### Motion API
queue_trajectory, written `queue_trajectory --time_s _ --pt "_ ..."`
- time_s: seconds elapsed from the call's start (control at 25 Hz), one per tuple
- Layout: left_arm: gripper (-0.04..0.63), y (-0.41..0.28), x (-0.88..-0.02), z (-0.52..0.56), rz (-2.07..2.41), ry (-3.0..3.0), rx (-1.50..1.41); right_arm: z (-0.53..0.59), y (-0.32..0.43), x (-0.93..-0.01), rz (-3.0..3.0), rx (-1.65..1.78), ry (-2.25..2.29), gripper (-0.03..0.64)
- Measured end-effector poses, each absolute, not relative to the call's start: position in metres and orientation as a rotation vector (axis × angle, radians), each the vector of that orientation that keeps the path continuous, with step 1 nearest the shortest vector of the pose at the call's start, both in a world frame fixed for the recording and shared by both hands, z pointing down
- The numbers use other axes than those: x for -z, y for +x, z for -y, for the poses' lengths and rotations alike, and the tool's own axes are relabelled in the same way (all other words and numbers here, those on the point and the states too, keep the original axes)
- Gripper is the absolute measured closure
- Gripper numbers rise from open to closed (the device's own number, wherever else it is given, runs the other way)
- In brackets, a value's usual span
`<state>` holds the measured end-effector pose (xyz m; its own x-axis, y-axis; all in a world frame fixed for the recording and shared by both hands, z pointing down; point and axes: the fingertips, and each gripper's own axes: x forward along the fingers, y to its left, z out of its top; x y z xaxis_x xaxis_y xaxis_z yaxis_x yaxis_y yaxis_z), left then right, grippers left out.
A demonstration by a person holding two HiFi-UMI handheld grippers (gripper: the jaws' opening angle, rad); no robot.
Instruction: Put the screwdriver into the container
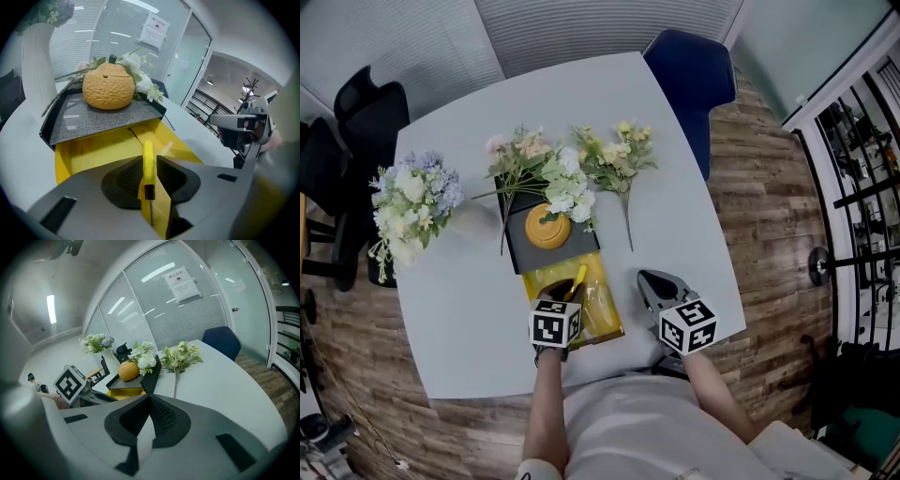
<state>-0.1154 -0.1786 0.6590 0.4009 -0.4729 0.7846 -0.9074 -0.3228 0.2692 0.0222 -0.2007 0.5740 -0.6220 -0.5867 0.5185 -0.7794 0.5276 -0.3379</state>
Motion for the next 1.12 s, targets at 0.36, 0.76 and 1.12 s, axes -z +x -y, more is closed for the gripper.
queue_trajectory --time_s 0.36,0.76,1.12 --pt "0.503 -0.114 -0.629 0.175 1.197 2.005 -0.644 0.191 0.018 -0.559 2.47 -0.763 1.129 0.601" --pt "0.524 -0.125 -0.589 0.165 1.295 2.08 -0.54 0.175 0.01 -0.537 2.526 -0.716 1.114 0.601" --pt "0.572 -0.145 -0.548 0.153 1.434 2.102 -0.438 0.158 -0.006 -0.515 2.585 -0.656 1.074 0.601"
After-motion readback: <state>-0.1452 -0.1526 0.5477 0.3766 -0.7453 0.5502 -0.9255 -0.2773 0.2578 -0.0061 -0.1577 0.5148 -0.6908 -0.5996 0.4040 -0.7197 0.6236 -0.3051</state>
